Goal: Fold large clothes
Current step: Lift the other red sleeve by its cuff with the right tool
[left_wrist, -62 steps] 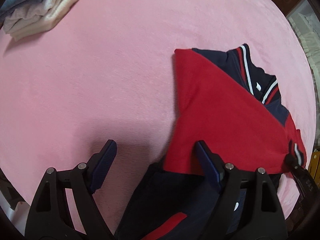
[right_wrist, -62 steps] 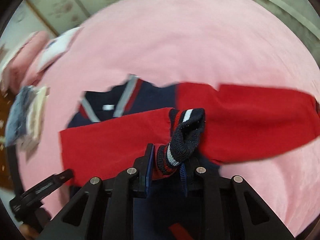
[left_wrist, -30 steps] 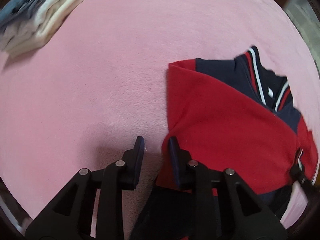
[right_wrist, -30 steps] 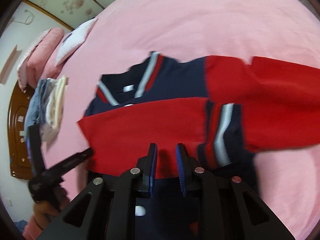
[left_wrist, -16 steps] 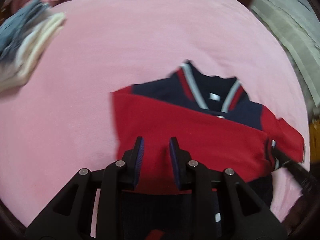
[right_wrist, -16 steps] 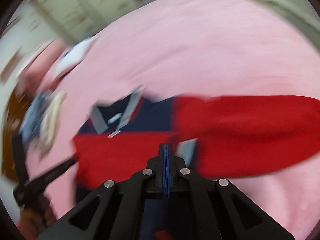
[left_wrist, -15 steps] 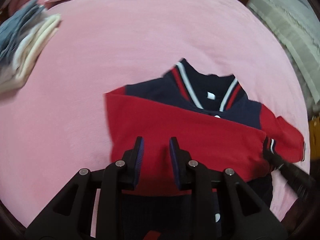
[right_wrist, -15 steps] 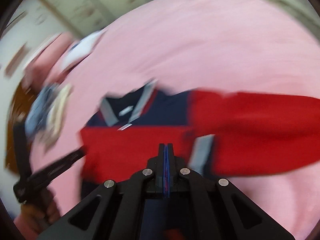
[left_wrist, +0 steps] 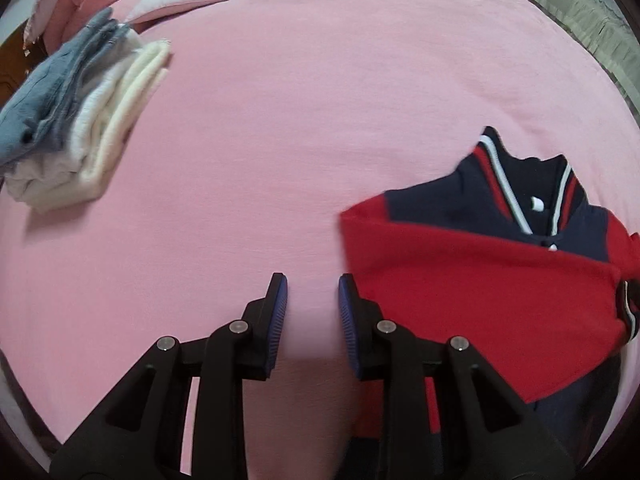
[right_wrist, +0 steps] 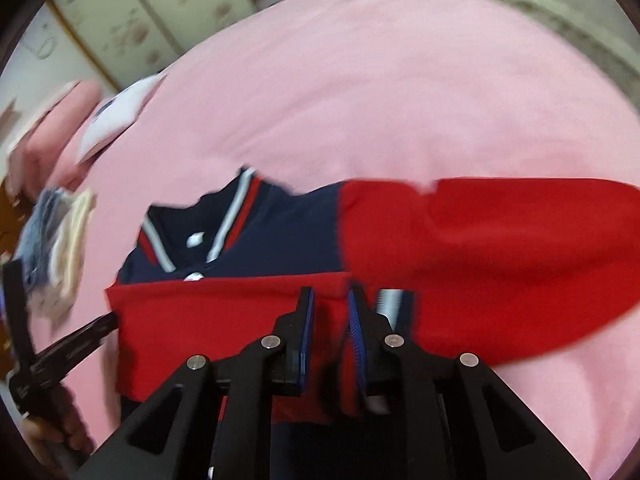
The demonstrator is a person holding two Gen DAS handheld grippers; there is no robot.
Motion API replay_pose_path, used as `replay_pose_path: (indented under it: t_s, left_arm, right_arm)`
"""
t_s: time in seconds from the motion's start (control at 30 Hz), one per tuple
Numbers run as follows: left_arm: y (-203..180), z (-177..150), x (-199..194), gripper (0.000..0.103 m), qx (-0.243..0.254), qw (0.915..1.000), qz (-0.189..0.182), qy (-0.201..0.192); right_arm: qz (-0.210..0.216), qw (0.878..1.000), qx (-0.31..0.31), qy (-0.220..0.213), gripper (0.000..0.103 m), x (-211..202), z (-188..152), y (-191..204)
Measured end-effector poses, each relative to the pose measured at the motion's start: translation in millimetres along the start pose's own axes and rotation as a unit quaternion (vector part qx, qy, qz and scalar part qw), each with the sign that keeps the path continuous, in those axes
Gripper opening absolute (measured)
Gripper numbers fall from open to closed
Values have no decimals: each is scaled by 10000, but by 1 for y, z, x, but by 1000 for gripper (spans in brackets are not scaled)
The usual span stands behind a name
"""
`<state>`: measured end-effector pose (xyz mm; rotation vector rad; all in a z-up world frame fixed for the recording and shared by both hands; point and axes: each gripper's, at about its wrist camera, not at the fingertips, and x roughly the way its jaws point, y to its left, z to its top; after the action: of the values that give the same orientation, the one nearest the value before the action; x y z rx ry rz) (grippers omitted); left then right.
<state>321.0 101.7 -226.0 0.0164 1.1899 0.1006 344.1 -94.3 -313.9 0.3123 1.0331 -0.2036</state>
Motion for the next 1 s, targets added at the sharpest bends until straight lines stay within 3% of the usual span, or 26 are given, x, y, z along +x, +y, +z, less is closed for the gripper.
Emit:
replay_pose_path:
  t_s: [0.03, 0.17, 0.23, 0.3, 0.4, 0.43, 0.47, 0.6, 0.83, 0.9, 1.0]
  left_arm:
    - [5, -4, -7, 24, -47, 9997, -223, 25]
    - [-1, -20, -32, 24, -27, 9925, -1217, 74]
    - [-15, -31, -37, 24, 220, 9899, -1391, 136]
    - [-23, -38, -30, 24, 439, 9915, -1187, 287]
    - [-21, -44, -20, 24, 405, 9967, -541, 440]
    - [-24, -48, -24, 24, 339, 9972, -530, 416]
    - [-24, -48, -28, 24, 305, 9974, -527, 382]
    - [-28, -52, -41, 24, 373, 9983, -378, 247]
    - [-66, -62, -62, 24, 471, 9951, -767, 416]
    - [-82, -69, -64, 28, 494, 9930, -893, 590]
    - [-102, -73, -66, 44, 437, 9918, -987, 692]
  right_arm:
    - [-32, 9998, 100, -156, 26, -11, -2, -1]
    - [640, 9960, 469, -401, 35, -33, -30, 6]
    - [493, 9975, 318, -404, 36, -32, -39, 13]
    - [118, 9989, 227, -404, 36, -25, -51, 15]
    - [-764, 9957, 210, -485, 38, -17, -63, 16]
    - [-897, 9944, 258, -491, 47, -21, -62, 7]
    - [-976, 9931, 378, -526, 51, -28, -64, -3]
    - [-847, 9901, 930, -629, 57, -58, -62, -47]
    - [-562, 9732, 2159, -558, 60, -94, -89, -147]
    - [-480, 9649, 2521, -565, 60, -93, -87, -176]
    - [-399, 9531, 2968, -430, 60, -93, -90, -221]
